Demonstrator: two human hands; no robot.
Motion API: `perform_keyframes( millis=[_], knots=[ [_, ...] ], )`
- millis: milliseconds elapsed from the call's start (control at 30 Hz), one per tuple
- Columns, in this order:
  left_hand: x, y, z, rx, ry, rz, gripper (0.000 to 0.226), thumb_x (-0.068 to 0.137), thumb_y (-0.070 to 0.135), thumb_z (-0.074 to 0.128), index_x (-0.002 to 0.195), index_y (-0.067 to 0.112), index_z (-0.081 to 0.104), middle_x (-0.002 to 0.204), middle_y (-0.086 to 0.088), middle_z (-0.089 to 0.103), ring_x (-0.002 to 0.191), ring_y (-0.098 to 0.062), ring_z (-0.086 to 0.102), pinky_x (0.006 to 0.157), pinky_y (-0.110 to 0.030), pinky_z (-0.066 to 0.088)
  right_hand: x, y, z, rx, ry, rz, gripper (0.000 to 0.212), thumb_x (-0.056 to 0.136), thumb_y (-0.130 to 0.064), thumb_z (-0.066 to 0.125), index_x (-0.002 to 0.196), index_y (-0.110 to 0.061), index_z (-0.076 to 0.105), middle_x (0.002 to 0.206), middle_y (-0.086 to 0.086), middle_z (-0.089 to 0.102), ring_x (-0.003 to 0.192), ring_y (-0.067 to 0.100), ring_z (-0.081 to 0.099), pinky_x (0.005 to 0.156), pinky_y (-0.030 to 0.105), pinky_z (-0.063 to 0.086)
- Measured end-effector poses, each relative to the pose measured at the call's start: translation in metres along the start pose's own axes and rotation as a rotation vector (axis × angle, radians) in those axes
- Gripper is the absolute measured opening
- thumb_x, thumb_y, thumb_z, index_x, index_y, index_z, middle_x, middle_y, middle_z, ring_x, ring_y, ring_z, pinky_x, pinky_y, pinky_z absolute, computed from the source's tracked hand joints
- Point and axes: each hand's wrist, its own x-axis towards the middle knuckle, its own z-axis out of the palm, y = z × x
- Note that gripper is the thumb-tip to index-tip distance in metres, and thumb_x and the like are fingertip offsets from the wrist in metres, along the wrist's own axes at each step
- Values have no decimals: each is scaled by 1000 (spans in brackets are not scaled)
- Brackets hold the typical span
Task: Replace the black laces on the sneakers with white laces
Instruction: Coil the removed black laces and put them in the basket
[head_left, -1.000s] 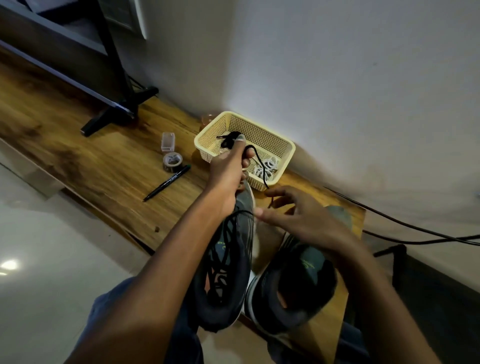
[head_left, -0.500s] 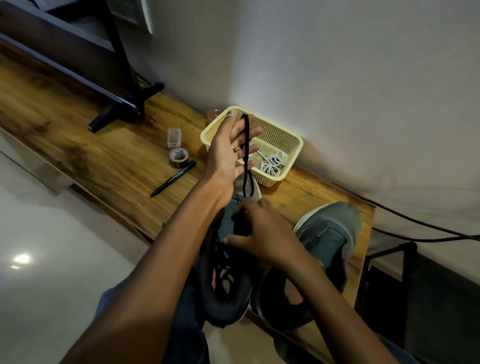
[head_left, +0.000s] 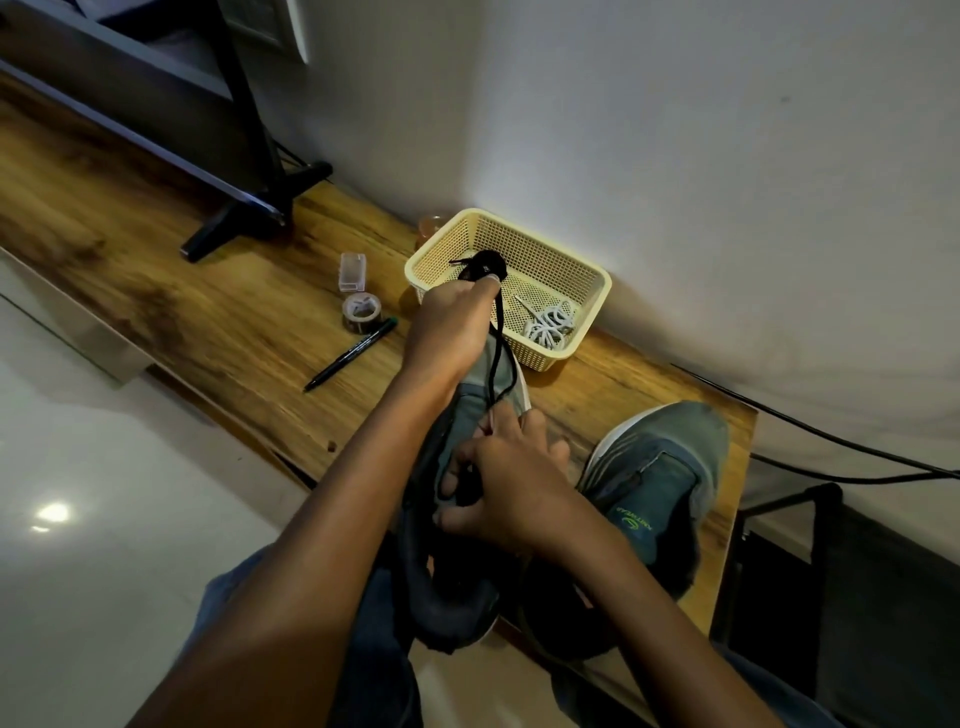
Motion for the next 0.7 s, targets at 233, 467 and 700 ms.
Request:
perform_keyframes(
  millis=[233,467,700],
  knots=[
    [3,-1,2,-21,98,-4,14,94,34,51,94,21,57,76,9,53,72,-9,48,74,-30,39,4,-5,11,-76,54,-21,34,74,-46,75,99,-25,67,119,0,33,113,25,20,80,39,21],
    [1,1,2,-37,93,0,14,95,31,51,85,22,54,76,9,52,70,-5,46,68,-29,37,2,-4,12,-89,82,-154,30,74,-44,75,96,-26,65,107,-5,29,107,20,16,74,36,11],
    [-1,4,1,-52,89,5,16,96,30,50,92,15,55,68,8,45,62,-7,40,59,-27,32,7,5,16,-31,111,-241,13,81,-38,71,85,-26,68,105,-13,50,105,14,18,68,33,8]
  ],
)
